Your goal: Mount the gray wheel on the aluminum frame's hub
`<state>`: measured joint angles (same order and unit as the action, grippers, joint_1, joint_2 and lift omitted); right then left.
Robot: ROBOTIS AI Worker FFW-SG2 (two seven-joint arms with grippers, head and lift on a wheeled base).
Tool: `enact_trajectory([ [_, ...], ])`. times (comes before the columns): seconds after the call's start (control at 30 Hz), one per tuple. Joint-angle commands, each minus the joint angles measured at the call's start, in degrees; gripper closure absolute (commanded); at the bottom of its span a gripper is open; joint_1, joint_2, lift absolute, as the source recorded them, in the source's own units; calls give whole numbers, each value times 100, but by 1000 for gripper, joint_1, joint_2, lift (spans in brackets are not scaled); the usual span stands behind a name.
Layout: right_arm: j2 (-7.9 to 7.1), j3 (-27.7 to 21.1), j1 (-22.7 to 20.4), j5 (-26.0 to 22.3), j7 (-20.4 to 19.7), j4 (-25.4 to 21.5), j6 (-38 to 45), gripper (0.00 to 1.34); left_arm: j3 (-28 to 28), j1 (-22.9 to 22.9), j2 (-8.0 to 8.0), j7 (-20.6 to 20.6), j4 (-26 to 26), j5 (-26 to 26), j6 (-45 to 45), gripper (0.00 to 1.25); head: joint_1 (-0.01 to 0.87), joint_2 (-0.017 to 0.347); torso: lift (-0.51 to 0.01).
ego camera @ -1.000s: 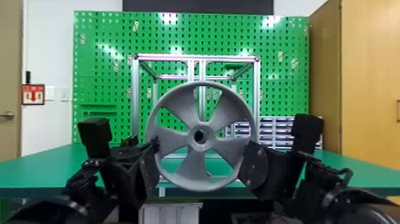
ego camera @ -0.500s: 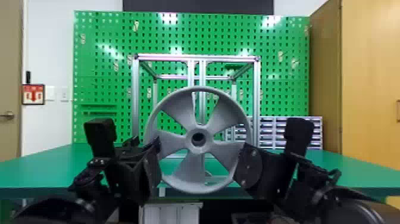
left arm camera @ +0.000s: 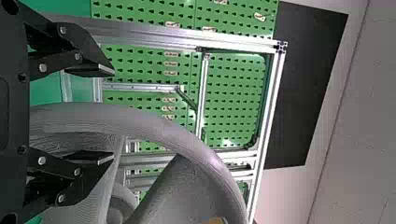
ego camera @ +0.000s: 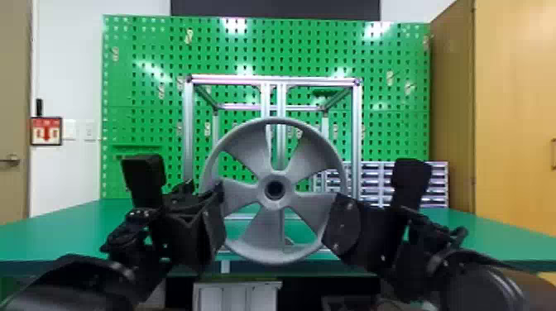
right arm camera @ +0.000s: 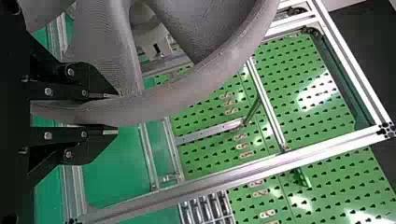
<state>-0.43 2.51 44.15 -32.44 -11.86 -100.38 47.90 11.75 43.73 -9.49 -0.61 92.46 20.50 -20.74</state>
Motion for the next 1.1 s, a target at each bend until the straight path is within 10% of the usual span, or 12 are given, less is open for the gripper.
enact_trajectory([
  [0.0, -1, 31, 76, 18, 0, 71, 9, 1142, 20, 48, 0, 8, -87, -20, 0, 601, -5, 6, -499],
  [1.07, -9, 66, 480, 185, 0, 721, 62, 1142, 204, 619, 18, 8, -966, -266, 114, 601, -5, 6, -499],
])
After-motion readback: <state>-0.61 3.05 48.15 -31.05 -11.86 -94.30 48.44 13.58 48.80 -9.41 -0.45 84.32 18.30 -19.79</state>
